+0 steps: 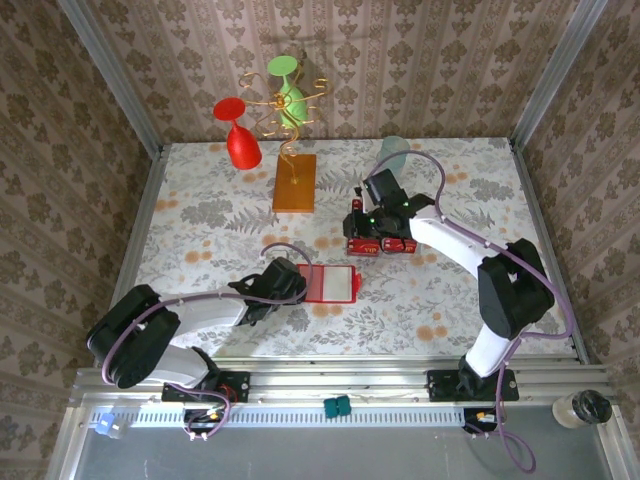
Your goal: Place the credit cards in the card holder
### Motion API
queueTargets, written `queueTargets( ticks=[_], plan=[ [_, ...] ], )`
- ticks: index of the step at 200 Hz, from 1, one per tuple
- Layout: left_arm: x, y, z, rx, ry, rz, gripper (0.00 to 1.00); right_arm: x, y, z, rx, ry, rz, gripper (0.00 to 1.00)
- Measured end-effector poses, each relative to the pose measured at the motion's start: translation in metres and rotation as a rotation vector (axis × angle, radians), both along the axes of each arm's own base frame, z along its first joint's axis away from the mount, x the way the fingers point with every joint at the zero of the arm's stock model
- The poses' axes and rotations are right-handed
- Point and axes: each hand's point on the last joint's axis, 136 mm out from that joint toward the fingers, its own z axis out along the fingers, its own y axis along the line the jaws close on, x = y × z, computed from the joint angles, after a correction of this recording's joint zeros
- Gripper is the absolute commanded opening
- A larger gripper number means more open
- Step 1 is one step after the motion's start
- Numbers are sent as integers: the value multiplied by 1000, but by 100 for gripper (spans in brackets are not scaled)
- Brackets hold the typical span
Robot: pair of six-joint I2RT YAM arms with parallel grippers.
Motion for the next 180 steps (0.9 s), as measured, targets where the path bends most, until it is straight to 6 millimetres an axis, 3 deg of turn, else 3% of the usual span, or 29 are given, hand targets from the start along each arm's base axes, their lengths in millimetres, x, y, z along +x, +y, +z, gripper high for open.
queueTargets(
  ticks=[35,96,135,180],
  plan=[
    [0,0,0,0,0,0,77,-2,-21,-5,-234,-34,86,43],
    [0,0,0,0,0,0,77,-14,-28,-40,-557,-24,258,46],
    [0,0,0,0,0,-1,77,-11,-32,-50,-656,-25,293,46],
    [0,0,-1,4,0,1,77,1,-33,-46,-703,-56,292,45]
  ],
)
